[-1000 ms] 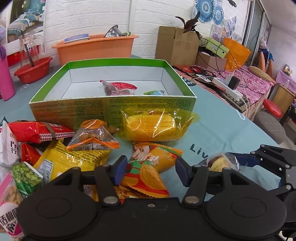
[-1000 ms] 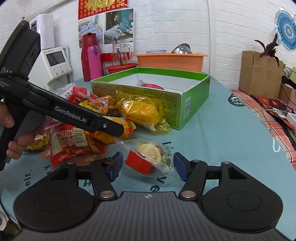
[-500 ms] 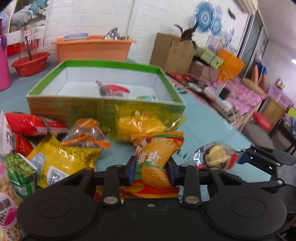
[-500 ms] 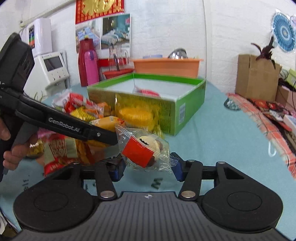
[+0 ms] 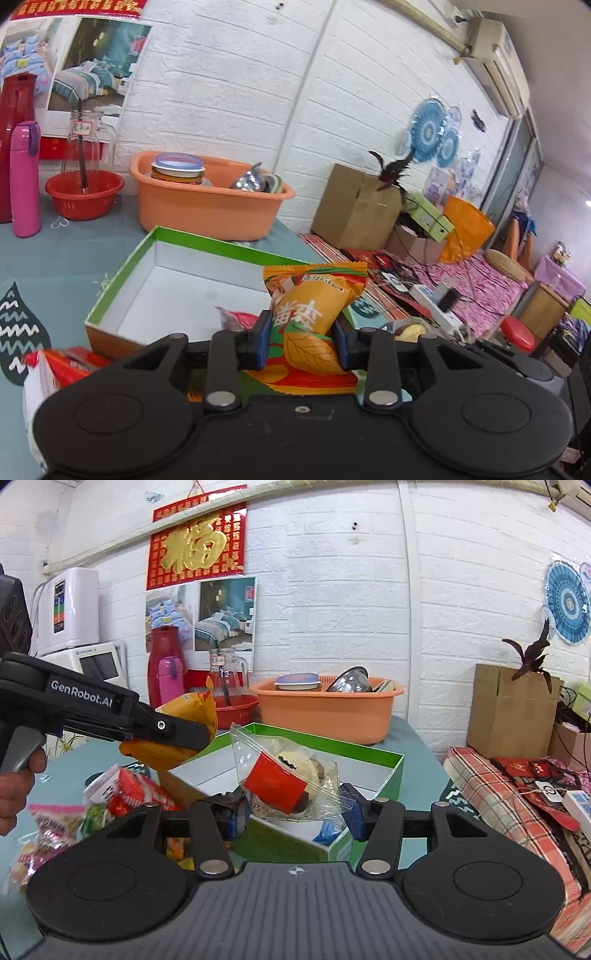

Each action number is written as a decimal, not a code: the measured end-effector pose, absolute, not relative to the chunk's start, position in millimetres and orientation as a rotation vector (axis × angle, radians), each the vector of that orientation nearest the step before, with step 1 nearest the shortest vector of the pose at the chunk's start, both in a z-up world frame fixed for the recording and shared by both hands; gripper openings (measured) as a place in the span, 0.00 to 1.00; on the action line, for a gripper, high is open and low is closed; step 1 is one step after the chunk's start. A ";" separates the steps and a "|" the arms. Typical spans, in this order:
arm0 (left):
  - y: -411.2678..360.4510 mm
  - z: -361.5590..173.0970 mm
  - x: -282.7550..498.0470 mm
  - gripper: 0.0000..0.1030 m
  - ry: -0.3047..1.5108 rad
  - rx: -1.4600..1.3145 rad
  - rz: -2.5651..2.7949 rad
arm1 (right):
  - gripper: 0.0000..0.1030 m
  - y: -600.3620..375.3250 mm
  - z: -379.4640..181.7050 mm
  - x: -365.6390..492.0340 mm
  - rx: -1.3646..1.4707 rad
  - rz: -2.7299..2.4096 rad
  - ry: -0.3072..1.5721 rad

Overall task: Organize snacks
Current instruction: 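Release the orange bag and cake pack into the box with both grippers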

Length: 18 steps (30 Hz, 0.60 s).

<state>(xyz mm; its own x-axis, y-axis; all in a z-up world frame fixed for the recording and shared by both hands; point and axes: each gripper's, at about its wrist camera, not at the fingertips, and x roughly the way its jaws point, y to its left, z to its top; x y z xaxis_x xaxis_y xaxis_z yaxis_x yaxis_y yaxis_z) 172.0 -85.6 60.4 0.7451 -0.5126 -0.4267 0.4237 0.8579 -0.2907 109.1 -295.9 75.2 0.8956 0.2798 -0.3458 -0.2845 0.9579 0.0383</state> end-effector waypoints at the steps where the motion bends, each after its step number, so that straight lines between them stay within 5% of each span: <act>1: -84.7 57.9 180.8 0.63 0.521 -0.181 -0.496 | 0.84 -295.2 73.3 117.0 -0.011 0.288 0.361; 13: -72.4 21.1 246.0 0.64 0.631 -0.198 -0.422 | 0.86 -281.6 37.9 184.9 0.014 0.294 0.467; 16: -71.4 14.1 249.0 1.00 0.644 -0.195 -0.431 | 1.00 -276.4 31.0 189.5 -0.010 0.312 0.460; 18: -69.0 13.3 244.5 1.00 0.632 -0.209 -0.416 | 1.00 -274.4 28.1 187.1 -0.030 0.296 0.451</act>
<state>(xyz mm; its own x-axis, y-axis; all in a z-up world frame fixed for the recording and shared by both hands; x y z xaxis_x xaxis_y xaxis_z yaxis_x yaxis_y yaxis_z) 244.4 -69.0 13.3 0.7285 -0.4371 -0.5275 0.3119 0.8972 -0.3126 187.1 -274.4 28.1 0.8581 0.2749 -0.4337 -0.2880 0.9569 0.0366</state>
